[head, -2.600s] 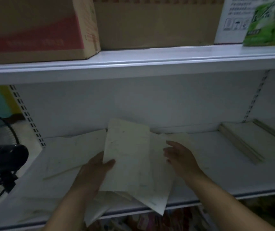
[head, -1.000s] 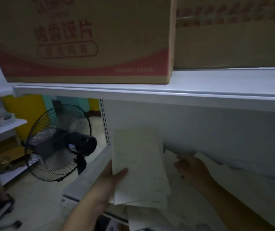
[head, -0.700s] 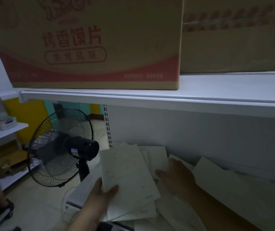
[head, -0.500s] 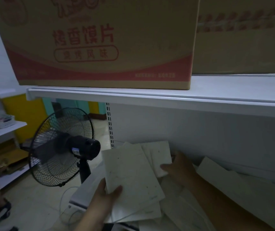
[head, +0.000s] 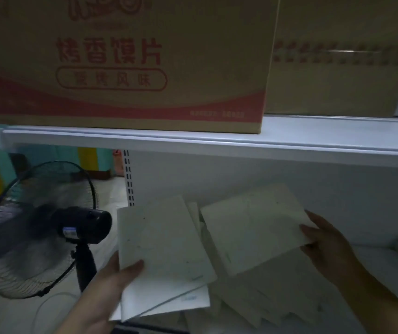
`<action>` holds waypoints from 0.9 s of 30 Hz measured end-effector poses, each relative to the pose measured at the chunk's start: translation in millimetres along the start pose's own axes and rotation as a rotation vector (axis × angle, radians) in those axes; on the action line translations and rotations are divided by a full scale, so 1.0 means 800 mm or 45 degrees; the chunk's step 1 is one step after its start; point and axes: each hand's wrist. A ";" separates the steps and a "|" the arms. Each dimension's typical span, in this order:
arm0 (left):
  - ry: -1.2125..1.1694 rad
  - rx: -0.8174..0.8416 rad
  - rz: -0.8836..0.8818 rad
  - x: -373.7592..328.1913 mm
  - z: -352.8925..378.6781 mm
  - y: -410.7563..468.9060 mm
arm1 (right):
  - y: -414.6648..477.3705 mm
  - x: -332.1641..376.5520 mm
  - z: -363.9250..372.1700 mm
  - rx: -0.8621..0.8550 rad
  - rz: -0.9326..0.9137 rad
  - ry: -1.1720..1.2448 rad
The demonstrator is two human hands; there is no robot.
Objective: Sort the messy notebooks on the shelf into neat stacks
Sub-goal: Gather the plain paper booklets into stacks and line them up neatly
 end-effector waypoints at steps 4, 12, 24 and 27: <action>0.124 0.273 0.009 -0.019 0.014 0.014 | -0.051 0.021 -0.077 0.037 0.099 0.149; 0.509 0.828 0.053 0.055 0.173 -0.015 | -0.116 0.058 -0.093 0.094 0.307 -0.654; 0.405 0.980 0.029 0.144 0.455 -0.108 | -0.219 0.122 -0.326 -0.553 0.017 -0.656; 0.398 0.926 -0.006 0.167 0.530 -0.146 | -0.252 0.132 -0.382 -0.377 0.128 -0.434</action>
Point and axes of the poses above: each hand's wrist, its own y-axis towards the middle knuckle, its own z-axis out of the palm, x = y × z, and after that the axes turned 12 degrees about y, right-handed
